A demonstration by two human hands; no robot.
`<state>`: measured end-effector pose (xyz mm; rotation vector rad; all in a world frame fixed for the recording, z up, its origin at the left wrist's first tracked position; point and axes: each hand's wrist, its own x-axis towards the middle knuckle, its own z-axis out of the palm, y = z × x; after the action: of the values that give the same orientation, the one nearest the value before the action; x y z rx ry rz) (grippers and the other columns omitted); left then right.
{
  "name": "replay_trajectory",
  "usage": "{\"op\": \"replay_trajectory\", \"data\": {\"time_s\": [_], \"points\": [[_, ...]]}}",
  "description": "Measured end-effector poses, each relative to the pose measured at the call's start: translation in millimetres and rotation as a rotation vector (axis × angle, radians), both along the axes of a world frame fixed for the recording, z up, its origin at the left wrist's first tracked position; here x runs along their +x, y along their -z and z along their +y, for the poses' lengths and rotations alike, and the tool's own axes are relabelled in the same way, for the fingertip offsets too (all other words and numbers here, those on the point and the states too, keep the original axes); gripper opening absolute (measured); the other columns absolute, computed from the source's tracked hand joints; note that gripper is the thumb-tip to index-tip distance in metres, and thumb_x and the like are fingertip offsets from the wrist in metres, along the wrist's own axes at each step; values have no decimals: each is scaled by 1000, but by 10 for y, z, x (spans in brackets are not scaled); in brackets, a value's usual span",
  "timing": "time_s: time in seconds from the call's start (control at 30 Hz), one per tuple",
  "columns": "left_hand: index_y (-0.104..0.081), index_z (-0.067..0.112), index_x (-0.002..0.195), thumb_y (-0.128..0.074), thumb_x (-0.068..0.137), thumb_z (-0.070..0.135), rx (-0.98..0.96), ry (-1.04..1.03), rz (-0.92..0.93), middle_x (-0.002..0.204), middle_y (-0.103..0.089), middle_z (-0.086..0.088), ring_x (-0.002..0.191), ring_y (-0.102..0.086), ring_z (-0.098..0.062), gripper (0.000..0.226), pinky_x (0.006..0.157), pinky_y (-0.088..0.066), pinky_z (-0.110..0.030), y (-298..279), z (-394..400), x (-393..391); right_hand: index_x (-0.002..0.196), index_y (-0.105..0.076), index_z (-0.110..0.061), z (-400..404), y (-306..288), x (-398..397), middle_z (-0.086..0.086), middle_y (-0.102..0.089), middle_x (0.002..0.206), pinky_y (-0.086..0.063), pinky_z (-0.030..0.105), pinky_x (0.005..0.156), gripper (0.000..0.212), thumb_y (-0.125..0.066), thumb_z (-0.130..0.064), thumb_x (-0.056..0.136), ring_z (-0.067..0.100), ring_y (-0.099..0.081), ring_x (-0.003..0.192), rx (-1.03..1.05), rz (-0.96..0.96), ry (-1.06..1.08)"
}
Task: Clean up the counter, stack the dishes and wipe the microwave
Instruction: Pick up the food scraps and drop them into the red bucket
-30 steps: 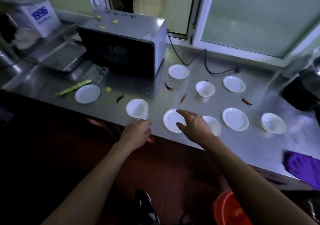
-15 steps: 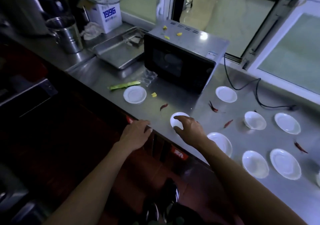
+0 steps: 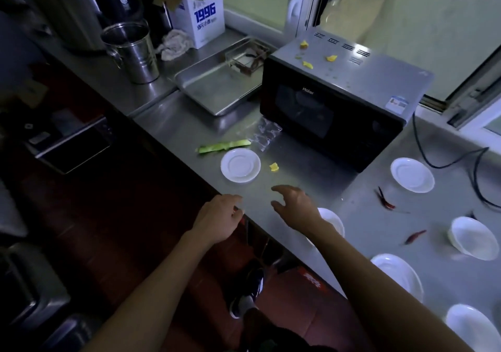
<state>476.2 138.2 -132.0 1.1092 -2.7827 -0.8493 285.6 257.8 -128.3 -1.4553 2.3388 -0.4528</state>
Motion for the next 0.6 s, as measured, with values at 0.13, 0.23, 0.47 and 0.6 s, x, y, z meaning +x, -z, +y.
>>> {"op": "replay_trajectory", "data": {"time_s": [0.13, 0.23, 0.47, 0.6], "points": [[-65, 18, 122, -58, 95, 34, -1, 42, -42, 124, -66, -4, 113, -60, -27, 32, 95, -48, -43, 102, -415, -267, 138, -57, -19, -404, 245, -247, 0, -58, 142, -48, 41, 105, 44, -61, -31, 96, 24, -58, 123, 45, -59, 46], [-65, 16, 119, -57, 95, 34, 9, 83, -91, 118, -67, -7, 109, -61, -31, 30, 91, -50, -46, 153, -664, -460, 138, -56, -20, -624, 414, -408, 0, -56, 143, -47, 42, 104, 44, -60, -29, 95, 26, -57, 124, 100, -87, 73], [-63, 22, 126, -55, 96, 39, 83, 94, -116, 128, -66, 0, 117, -59, -25, 36, 95, -49, -45, 277, -1021, -796, 136, -58, -21, -967, 690, -741, 5, -59, 137, -43, 40, 104, 46, -59, -21, 90, 30, -53, 125, 172, -98, 163], [-61, 23, 132, -54, 96, 37, 90, 130, -141, 134, -62, 1, 123, -56, -23, 39, 99, -47, -42, 334, -1182, -955, 132, -62, -21, -1085, 740, -831, 0, -62, 134, -44, 38, 102, 43, -59, -16, 89, 28, -56, 121, 154, -88, 200]]}}
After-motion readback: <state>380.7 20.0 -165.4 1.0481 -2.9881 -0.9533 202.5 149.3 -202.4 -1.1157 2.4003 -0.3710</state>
